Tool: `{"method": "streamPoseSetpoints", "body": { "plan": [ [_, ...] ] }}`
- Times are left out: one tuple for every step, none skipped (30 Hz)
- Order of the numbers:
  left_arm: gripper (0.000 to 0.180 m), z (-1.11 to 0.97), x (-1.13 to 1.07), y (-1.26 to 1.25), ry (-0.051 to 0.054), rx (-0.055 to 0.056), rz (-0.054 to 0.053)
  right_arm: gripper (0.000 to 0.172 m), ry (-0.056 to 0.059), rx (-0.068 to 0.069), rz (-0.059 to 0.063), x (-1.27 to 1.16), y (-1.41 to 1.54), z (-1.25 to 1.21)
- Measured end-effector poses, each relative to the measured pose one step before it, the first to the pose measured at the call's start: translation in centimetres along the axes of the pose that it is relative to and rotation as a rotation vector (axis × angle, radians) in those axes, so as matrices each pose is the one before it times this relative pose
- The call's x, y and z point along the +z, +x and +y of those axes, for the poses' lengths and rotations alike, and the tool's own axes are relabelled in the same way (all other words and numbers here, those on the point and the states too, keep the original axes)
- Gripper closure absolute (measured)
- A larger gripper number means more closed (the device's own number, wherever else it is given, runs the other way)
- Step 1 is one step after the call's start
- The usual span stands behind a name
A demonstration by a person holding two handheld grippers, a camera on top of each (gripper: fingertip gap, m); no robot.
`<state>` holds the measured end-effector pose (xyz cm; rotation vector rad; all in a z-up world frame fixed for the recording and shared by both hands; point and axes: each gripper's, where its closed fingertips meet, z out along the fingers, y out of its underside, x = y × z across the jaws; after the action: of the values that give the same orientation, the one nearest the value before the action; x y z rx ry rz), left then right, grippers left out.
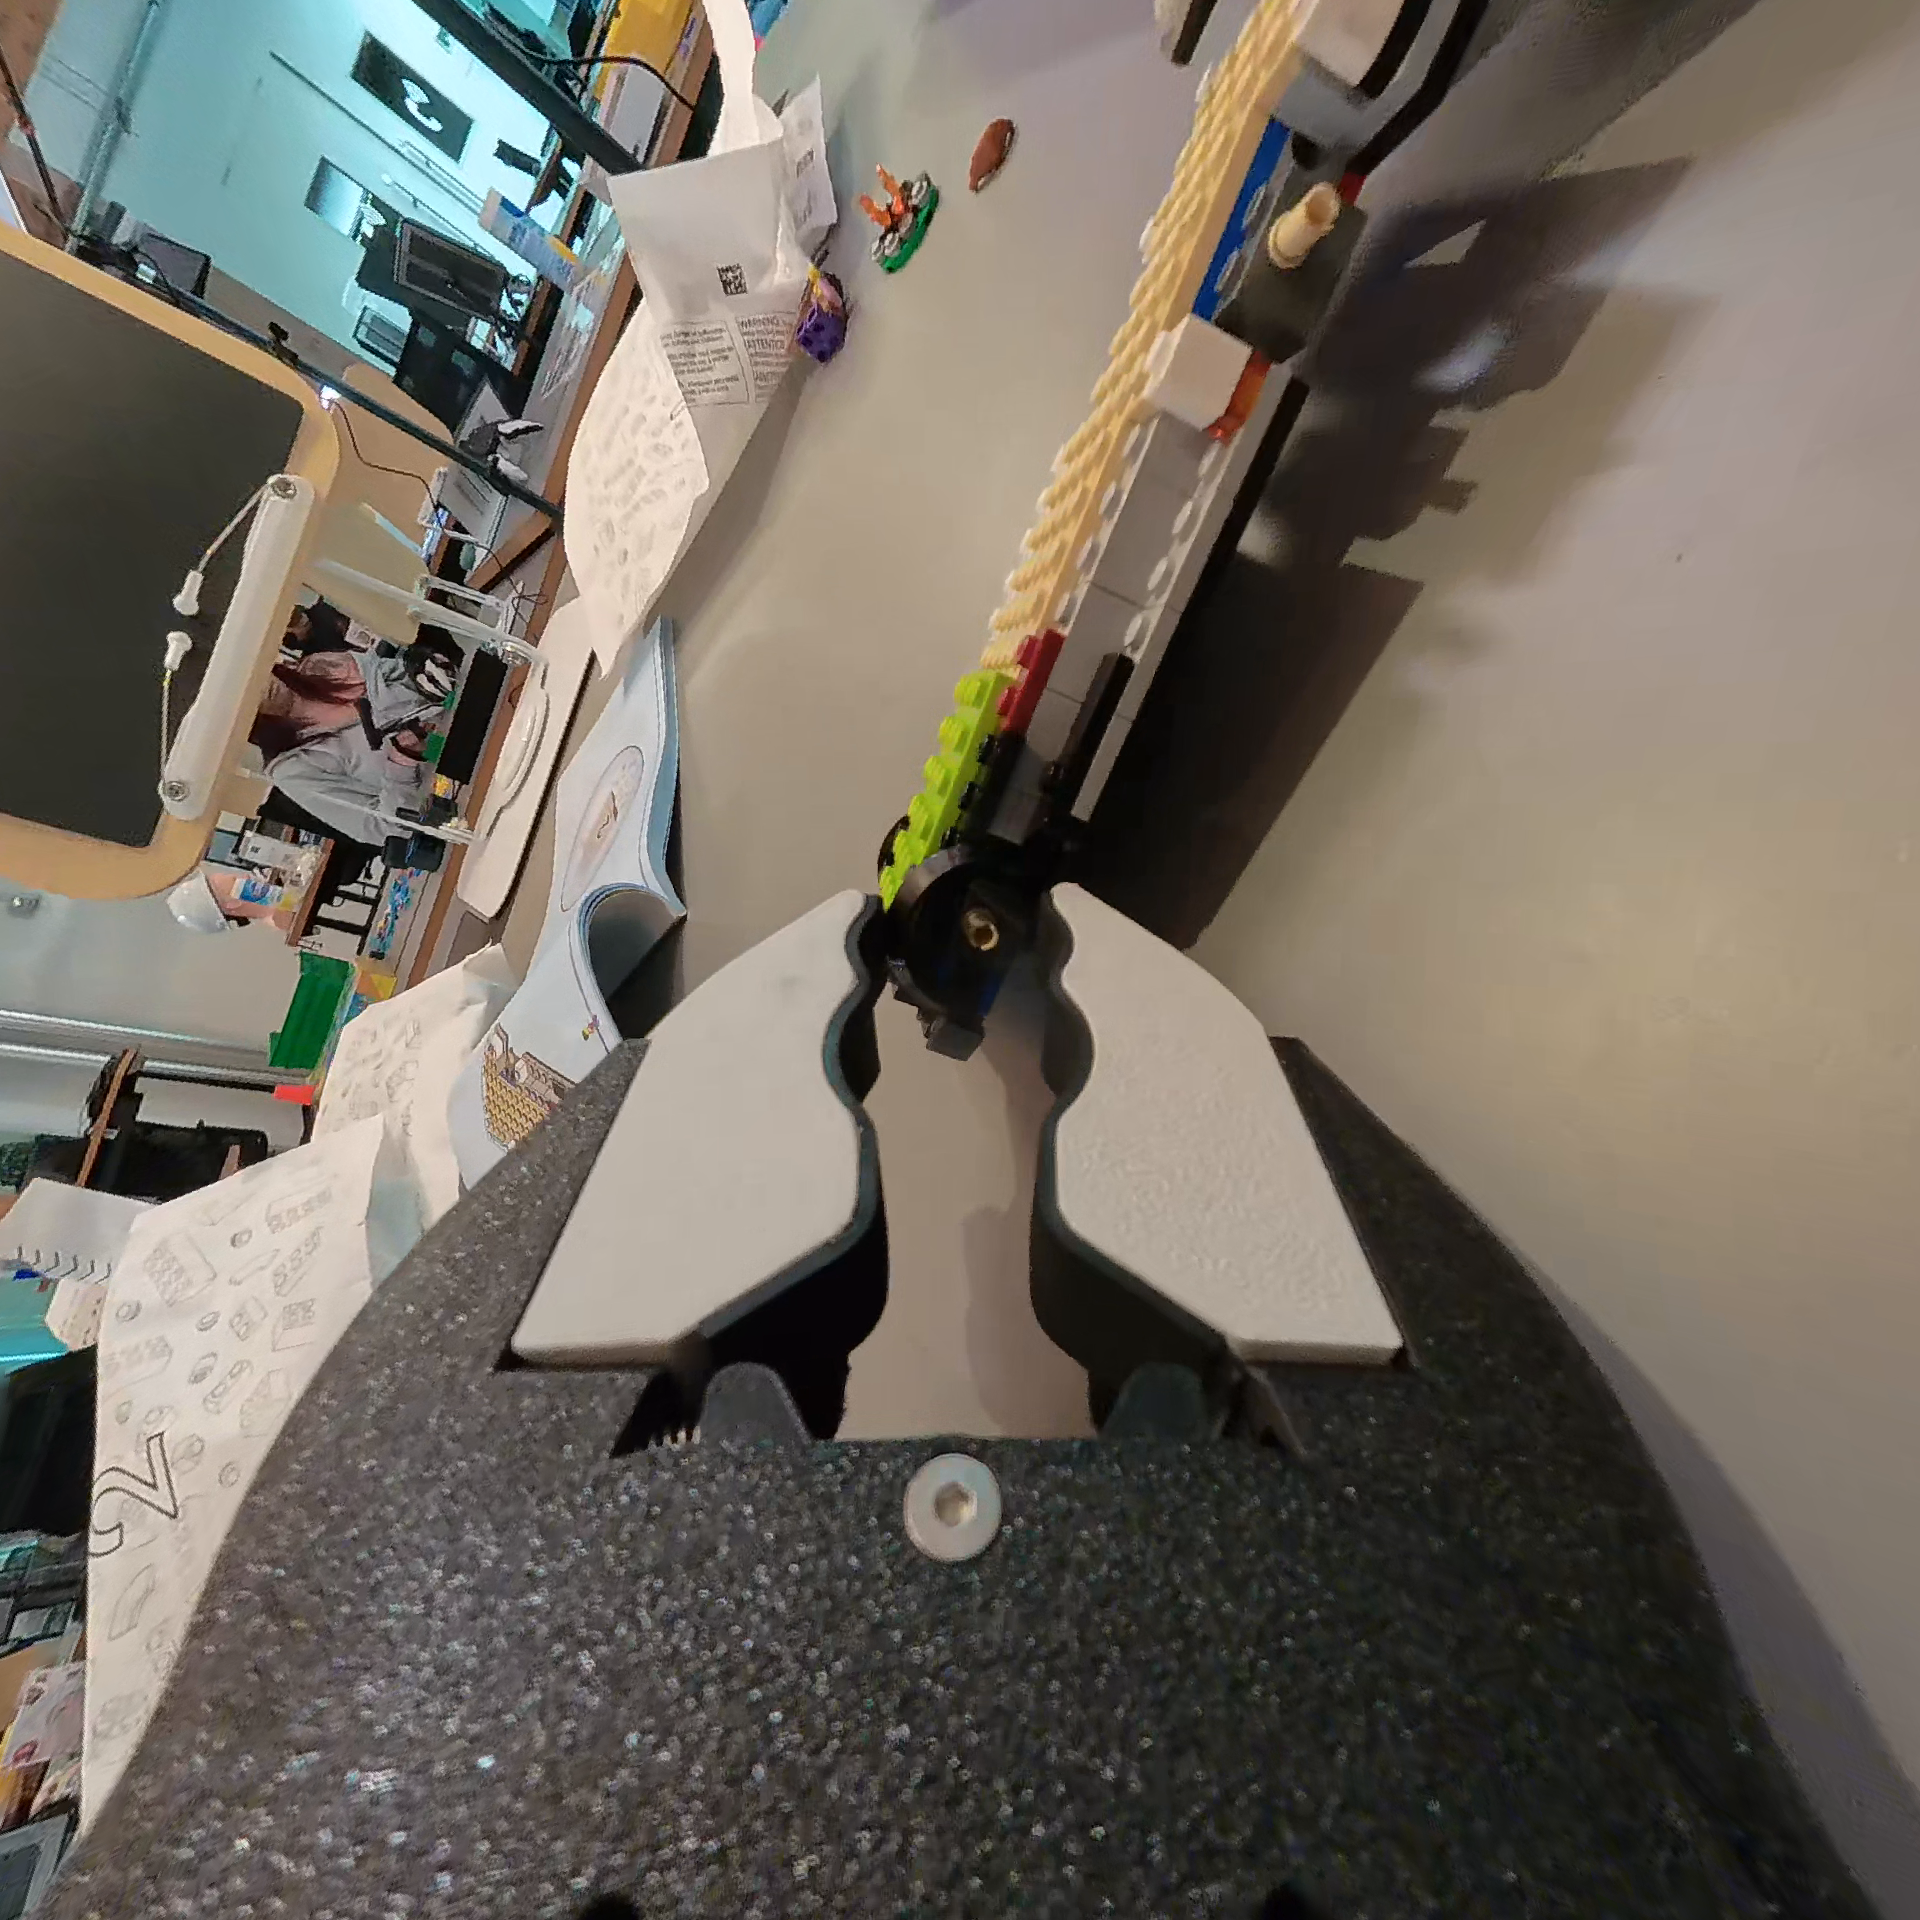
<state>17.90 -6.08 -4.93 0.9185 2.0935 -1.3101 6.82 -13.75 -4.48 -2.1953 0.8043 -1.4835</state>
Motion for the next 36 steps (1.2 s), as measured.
{"method": "streamPoseSetpoints", "body": {
  "plan": [
    [0.153,-0.094,0.068,0.057,-0.0029,-0.0022,0.0001,0.141,-0.0038,-0.0009,-0.0088,-0.053,-0.115,0.107],
    [0.154,-0.123,0.067,0.070,-0.0016,-0.0012,0.0004,0.140,-0.0024,0.0005,-0.0105,-0.099,-0.110,0.085],
    [0.154,-0.157,0.076,0.052,-0.0001,0.0002,-0.0012,0.140,-0.0032,0.0007,-0.0103,-0.139,-0.068,0.101],
    [0.154,-0.139,0.097,0.036,-0.0020,0.0016,-0.0026,0.140,-0.0110,-0.0015,-0.0153,-0.169,-0.109,0.195],
    [0.154,-0.127,0.100,-0.003,-0.0033,0.0014,-0.0066,0.140,-0.0190,-0.0063,-0.0178,-0.202,-0.127,0.290],
    [0.154,-0.079,0.098,-0.046,-0.0078,0.0001,-0.0088,0.140,-0.0274,-0.0075,-0.0167,-0.214,-0.100,0.420],
    [0.154,-0.061,0.115,-0.063,-0.0114,0.0021,-0.0120,0.140,-0.0344,-0.0004,-0.0121,-0.195,0.003,0.534],
    [0.154,-0.042,0.109,-0.081,-0.0123,0.0060,-0.0148,0.140,-0.0352,0.0075,-0.0118,-0.186,-0.005,0.568],
    [0.154,-0.027,0.115,-0.093,-0.0145,0.0046,-0.0160,0.140,-0.0292,0.0129,-0.0078,-0.196,0.039,0.467],
    [0.154,-0.056,0.099,-0.074,-0.0139,0.0037,-0.0159,0.140,-0.0266,0.0163,0.0018,-0.182,0.147,0.371],
    [0.154,-0.069,0.098,-0.067,-0.0129,0.0025,-0.0150,0.140,-0.0234,0.0187,0.0127,-0.149,0.290,0.243],
    [0.154,-0.054,0.096,-0.030,-0.0147,-0.0001,-0.0124,0.141,-0.0183,0.0223,0.0174,-0.117,0.337,0.080],
    [0.154,-0.051,0.095,-0.011,-0.0142,0.0024,-0.0122,0.142,-0.0114,0.0276,0.0113,-0.112,0.256,-0.072],
    [0.154,-0.041,0.069,0.056,-0.0135,0.0014,-0.0066,0.143,-0.0006,0.0322,0.0029,-0.105,0.138,-0.263],
    [0.156,-0.041,0.037,0.259,-0.0104,-0.0024,0.0082,0.143,0.0109,0.0361,-0.0070,-0.086,-0.006,-0.417],
    [0.159,-0.070,0.009,0.438,-0.0049,-0.0082,0.0214,0.145,0.0182,0.0389,-0.0158,-0.022,-0.139,-0.498],
    [0.159,-0.088,0.003,0.501,-0.0006,-0.0157,0.0257,0.146,0.0198,0.0350,-0.0195,0.054,-0.247,-0.485],
    [0.159,-0.247,-0.191,0.199,0.0113,-0.0138,0.0089,0.146,0.0139,0.0235,-0.0196,0.141,-0.327,-0.320],
    [0.159,-0.323,-0.281,0.404,0.0201,-0.0169,0.0292,0.146,0.0037,0.0079,-0.0117,0.169,-0.266,-0.124],
    [0.160,-0.425,-0.307,0.530,0.0324,-0.0231,0.0406,0.146,-0.0049,-0.0098,-0.0026,0.193,-0.183,0.038],
    [0.157,-0.396,-0.292,0.277,0.0313,-0.0271,0.0278,0.146,-0.0084,-0.0193,0.0050,0.154,-0.080,0.102],
    [0.154,-0.378,-0.267,0.071,0.0305,-0.0308,0.0204,0.146,-0.0057,-0.0154,0.0052,0.118,-0.051,0.042],
    [0.152,-0.352,-0.265,-0.088,0.0263,-0.0298,0.0173,0.146,0.0023,-0.0079,-0.0001,0.068,-0.101,-0.098],
    [0.150,-0.334,-0.243,-0.246,0.0219,-0.0261,0.0125,0.146,0.0108,-0.0025,-0.0009,0.020,-0.092,-0.254],
    [0.147,-0.401,-0.229,-0.372,0.0235,-0.0257,0.0091,0.146,0.0124,0.0043,-0.0005,0.027,-0.076,-0.333],
    [0.144,-0.491,-0.160,-0.308,0.0260,-0.0276,0.0201,0.146,0.0099,0.0096,-0.0013,0.057,-0.048,-0.323],
    [0.141,-0.503,-0.047,-0.168,0.0247,-0.0312,0.0345,0.147,0.0079,0.0142,-0.0026,0.118,-0.065,-0.315],
    [0.136,-0.423,0.123,-0.173,0.0183,-0.0310,0.0379,0.147,0.0039,0.0202,-0.0065,0.192,-0.133,-0.279],
    [0.131,-0.284,0.303,-0.247,0.0123,-0.0277,0.0339,0.148,0.0005,0.0262,-0.0077,0.233,-0.185,-0.222],
    [0.128,-0.069,0.491,-0.299,0.0070,-0.0277,0.0305,0.148,-0.0047,0.0315,-0.0052,0.268,-0.171,-0.141],
    [0.123,0.222,0.645,-0.343,-0.0050,-0.0316,0.0244,0.149,-0.0080,0.0325,-0.0031,0.283,-0.137,-0.065],
    [0.120,0.453,0.707,-0.183,-0.0155,-0.0343,0.0269,0.150,-0.0086,0.0291,-0.0046,0.268,-0.174,-0.037],
    [0.116,0.541,0.694,0.175,-0.0207,-0.0341,0.0396,0.149,-0.0097,0.0277,-0.0062,0.223,-0.179,0.018],
    [0.113,0.589,0.495,0.207,-0.0504,-0.0161,0.0308,0.149,-0.0093,0.0295,-0.0072,0.188,-0.148,0.052],
    [0.109,0.464,0.294,0.039,-0.0391,-0.0078,-0.0012,0.148,-0.0063,0.0295,-0.0111,0.140,-0.152,0.054],
    [0.108,0.272,0.152,0.195,-0.0230,0.0040,-0.0016,0.148,-0.0033,0.0243,-0.0096,0.081,-0.078,0.027]
  ]
}}
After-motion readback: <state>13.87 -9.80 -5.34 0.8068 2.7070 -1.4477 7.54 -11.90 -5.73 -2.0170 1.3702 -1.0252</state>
